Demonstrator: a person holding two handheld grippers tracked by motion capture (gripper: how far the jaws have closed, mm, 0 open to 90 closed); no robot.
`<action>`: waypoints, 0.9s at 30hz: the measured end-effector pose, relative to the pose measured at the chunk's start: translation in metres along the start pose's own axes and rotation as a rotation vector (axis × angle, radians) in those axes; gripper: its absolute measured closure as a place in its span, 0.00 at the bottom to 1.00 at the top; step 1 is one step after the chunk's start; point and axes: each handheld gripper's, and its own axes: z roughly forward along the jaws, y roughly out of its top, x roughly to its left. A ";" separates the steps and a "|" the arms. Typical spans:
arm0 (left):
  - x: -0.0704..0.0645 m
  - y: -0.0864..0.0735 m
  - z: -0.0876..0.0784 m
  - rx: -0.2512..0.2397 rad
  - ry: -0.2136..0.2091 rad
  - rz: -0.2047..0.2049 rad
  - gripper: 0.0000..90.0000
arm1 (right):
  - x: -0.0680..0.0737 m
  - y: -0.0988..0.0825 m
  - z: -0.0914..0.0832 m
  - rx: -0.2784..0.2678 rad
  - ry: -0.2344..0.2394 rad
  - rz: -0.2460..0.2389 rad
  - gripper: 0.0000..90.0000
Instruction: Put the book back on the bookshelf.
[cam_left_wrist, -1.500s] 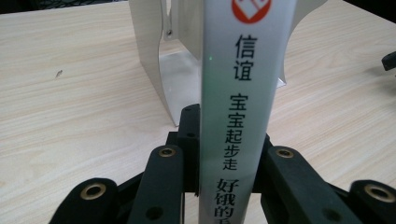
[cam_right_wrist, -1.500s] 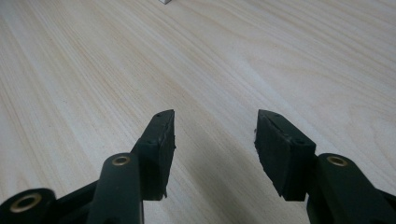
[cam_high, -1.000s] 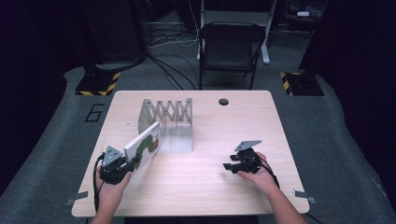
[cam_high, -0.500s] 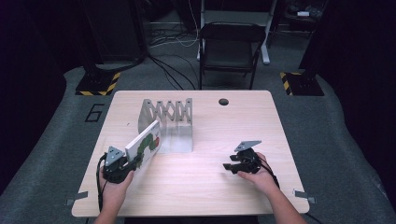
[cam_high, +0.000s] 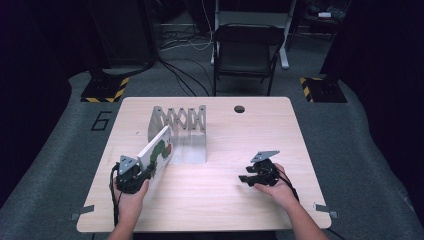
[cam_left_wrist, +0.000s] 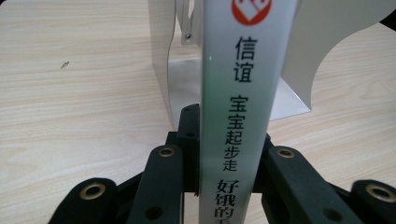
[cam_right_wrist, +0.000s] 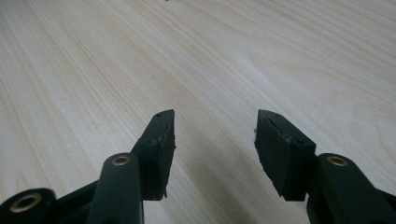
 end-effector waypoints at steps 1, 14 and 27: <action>-0.001 0.000 0.001 0.000 0.003 -0.001 0.83 | 0.000 0.000 0.000 0.001 0.000 -0.004 0.53; -0.013 0.009 0.017 0.001 0.063 -0.010 0.83 | -0.001 -0.001 -0.001 -0.005 0.001 0.004 0.53; -0.018 0.014 0.038 0.008 0.108 -0.026 0.83 | -0.002 -0.001 -0.002 0.000 0.001 0.006 0.53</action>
